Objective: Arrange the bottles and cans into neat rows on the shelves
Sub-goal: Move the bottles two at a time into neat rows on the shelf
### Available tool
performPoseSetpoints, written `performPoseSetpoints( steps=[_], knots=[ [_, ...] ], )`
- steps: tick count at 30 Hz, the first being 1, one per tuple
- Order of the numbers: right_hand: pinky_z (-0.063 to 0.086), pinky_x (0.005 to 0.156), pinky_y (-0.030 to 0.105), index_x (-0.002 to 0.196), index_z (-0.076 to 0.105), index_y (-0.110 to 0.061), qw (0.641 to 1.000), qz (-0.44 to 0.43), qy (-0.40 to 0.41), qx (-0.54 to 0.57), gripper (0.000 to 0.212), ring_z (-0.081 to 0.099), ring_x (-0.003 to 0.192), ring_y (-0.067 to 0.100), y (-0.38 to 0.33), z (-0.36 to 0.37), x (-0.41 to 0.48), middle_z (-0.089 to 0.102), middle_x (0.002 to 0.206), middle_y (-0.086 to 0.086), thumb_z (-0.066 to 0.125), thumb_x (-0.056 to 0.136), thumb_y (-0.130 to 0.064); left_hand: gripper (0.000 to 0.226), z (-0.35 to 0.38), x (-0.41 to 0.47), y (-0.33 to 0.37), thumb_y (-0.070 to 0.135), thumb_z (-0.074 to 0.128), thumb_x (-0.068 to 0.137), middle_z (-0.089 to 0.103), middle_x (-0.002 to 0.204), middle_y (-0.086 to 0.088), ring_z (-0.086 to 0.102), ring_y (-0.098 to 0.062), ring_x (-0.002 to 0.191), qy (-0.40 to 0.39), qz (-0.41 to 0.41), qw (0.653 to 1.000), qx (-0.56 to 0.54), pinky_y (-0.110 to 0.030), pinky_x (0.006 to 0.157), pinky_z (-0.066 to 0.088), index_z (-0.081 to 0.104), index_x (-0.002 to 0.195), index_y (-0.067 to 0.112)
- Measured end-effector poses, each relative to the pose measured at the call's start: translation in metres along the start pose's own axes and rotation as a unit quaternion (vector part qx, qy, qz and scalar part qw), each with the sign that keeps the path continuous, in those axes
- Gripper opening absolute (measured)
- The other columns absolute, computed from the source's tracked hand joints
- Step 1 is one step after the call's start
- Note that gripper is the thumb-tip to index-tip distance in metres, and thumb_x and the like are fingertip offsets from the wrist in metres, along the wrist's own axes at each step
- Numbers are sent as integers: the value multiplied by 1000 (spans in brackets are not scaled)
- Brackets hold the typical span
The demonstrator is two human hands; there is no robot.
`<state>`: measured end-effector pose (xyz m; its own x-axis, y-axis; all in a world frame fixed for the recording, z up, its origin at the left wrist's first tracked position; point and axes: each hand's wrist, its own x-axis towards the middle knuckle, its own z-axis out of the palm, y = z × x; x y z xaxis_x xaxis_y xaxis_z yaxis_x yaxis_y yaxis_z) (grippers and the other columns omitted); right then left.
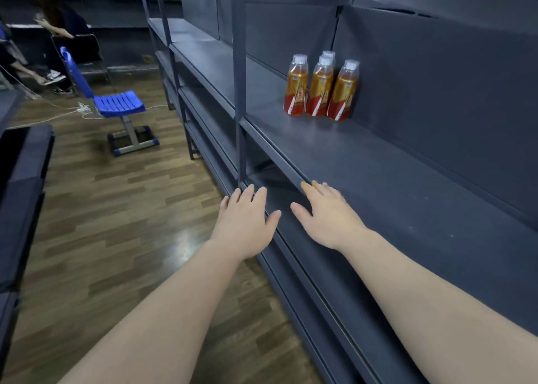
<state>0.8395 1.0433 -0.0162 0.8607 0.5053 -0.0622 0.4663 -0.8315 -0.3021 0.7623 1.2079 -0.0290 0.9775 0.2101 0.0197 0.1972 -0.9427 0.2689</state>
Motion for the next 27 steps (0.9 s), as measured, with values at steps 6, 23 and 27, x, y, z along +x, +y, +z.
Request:
performPoseSetpoints(
  steps=[6, 23, 27],
  knots=[
    [8, 125, 43, 159, 17, -20, 1000, 12, 1, -6, 66, 3, 154, 24, 0, -4, 70, 15, 166, 6, 31, 104, -53, 62, -4, 63, -24, 52, 35, 103, 29, 160, -7, 21, -31, 149, 0, 6, 1000, 1, -45, 121, 17, 27, 153, 16],
    [9, 125, 42, 160, 13, -21, 997, 70, 14, 28, 67, 1, 154, 22, 72, -41, 259, 9, 168, 3, 30, 104, -54, 65, -5, 287, -7, 55, 38, 101, 28, 162, -8, 21, -33, 150, 3, 49, 999, 5, -46, 122, 22, 28, 153, 17],
    [9, 125, 42, 160, 11, -21, 995, 93, 17, 31, 67, 2, 155, 22, 90, -46, 282, 8, 168, 2, 30, 104, -54, 67, -2, 320, -3, 55, 38, 100, 28, 162, -10, 23, -33, 149, 8, 72, 997, 7, -46, 121, 25, 27, 153, 16]
  ],
)
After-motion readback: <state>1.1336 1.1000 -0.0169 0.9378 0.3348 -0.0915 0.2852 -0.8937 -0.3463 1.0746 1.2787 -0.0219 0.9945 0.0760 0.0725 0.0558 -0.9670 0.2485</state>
